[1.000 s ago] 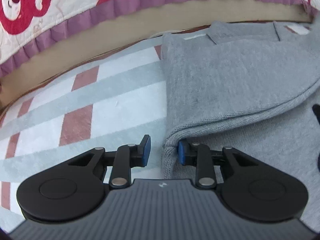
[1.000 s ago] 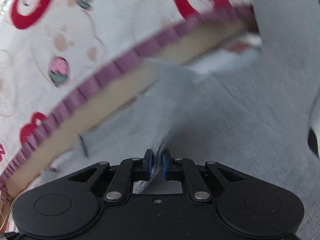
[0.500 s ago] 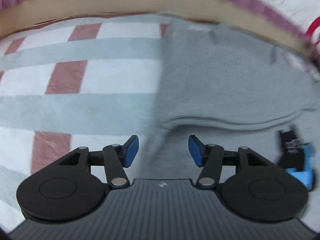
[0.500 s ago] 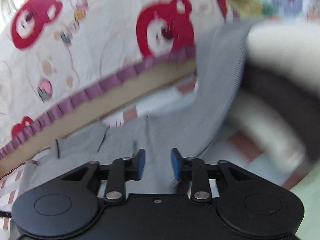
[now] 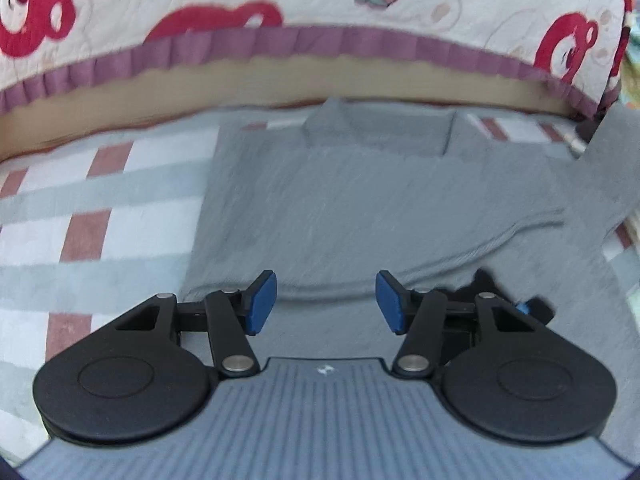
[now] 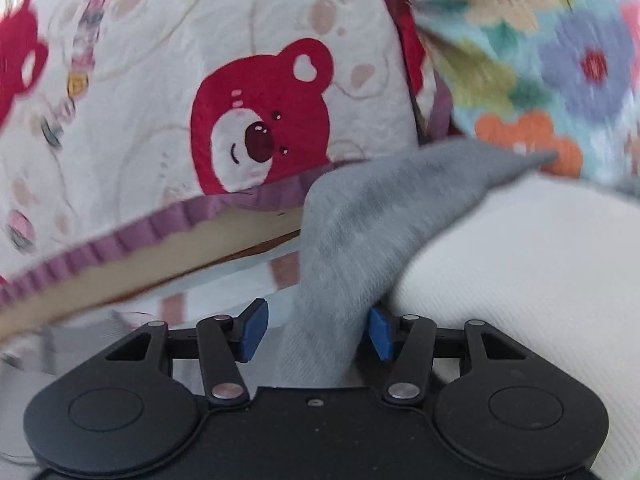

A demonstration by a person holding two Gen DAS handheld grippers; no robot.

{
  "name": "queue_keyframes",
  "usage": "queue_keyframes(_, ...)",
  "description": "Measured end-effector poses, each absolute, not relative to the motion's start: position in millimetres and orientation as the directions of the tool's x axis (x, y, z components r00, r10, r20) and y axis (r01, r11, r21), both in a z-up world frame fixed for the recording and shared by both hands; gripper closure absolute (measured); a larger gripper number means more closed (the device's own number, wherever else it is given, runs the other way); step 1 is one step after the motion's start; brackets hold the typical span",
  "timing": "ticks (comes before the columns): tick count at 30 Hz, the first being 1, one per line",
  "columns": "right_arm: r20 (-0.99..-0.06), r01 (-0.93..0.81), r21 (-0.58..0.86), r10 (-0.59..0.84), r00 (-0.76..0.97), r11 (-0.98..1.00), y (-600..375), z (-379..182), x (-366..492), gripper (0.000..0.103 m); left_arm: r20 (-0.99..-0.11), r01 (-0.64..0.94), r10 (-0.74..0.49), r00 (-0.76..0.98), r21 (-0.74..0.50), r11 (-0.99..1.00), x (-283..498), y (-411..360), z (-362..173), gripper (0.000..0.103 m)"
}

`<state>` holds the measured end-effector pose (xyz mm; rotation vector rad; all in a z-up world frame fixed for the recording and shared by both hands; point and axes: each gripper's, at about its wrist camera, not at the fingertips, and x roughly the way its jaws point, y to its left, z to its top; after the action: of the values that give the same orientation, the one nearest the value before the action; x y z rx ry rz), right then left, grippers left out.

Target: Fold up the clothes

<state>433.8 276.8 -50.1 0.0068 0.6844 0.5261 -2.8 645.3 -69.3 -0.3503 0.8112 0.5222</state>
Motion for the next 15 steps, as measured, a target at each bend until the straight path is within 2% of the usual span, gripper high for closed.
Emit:
queue_keyframes(2,-0.593,-0.426,0.149,0.425,0.684,0.893,286,-55,437,0.046,-0.735,-0.559,0.311,0.602,-0.110,0.822,2,642,-60,0.048)
queue_keyframes(3,-0.584,-0.413,0.140,0.412,0.699,0.900,289,-57,439,0.058,-0.729,-0.558,0.313,0.609,-0.112,0.822,4,641,-58,0.048)
queue_keyframes(4,-0.568,-0.412,0.123,0.404,0.717,0.903,294,-56,438,0.092,-0.722,-0.557,0.316,0.616,-0.115,0.823,7,640,-56,0.048)
queue_keyframes(8,-0.482,-0.436,0.010,0.386,0.787,0.900,321,-33,408,0.093,-0.701,-0.564,0.316,0.639,-0.148,0.813,5,643,-56,0.047)
queue_keyframes(12,-0.358,-0.607,-0.054,0.552,0.753,0.793,371,4,331,0.093,-0.694,-0.555,0.296,0.656,-0.178,0.813,-7,653,-68,0.047)
queue_keyframes(15,-0.321,-0.756,-0.115,0.696,0.642,0.644,417,9,266,0.093,-0.702,-0.552,0.294,0.649,-0.169,0.817,-16,659,-80,0.047)
